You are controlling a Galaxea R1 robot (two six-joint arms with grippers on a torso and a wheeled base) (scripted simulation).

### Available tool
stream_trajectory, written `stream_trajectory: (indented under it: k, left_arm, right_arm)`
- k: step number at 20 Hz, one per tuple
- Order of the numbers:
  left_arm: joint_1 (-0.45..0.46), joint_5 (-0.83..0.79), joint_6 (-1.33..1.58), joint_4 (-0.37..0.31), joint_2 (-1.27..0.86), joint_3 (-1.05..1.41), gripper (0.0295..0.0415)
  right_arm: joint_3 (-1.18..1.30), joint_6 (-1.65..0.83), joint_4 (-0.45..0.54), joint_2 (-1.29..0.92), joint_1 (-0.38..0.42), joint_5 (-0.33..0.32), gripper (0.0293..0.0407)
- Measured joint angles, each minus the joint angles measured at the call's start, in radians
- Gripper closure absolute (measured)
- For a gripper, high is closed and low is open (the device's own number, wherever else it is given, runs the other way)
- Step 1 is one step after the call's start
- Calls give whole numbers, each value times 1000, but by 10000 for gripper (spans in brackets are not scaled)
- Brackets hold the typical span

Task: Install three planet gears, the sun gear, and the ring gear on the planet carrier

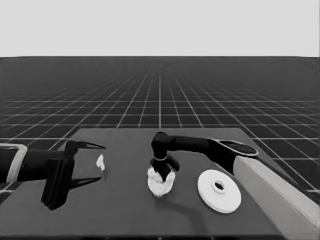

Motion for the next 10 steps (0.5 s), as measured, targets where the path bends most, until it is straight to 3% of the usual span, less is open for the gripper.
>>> stream_trajectory:
  k: [10]
  left_arm:
    - [0, 0, 0, 0, 0, 0, 326]
  right_arm:
    - [0, 105, 0, 0, 0, 0, 390]
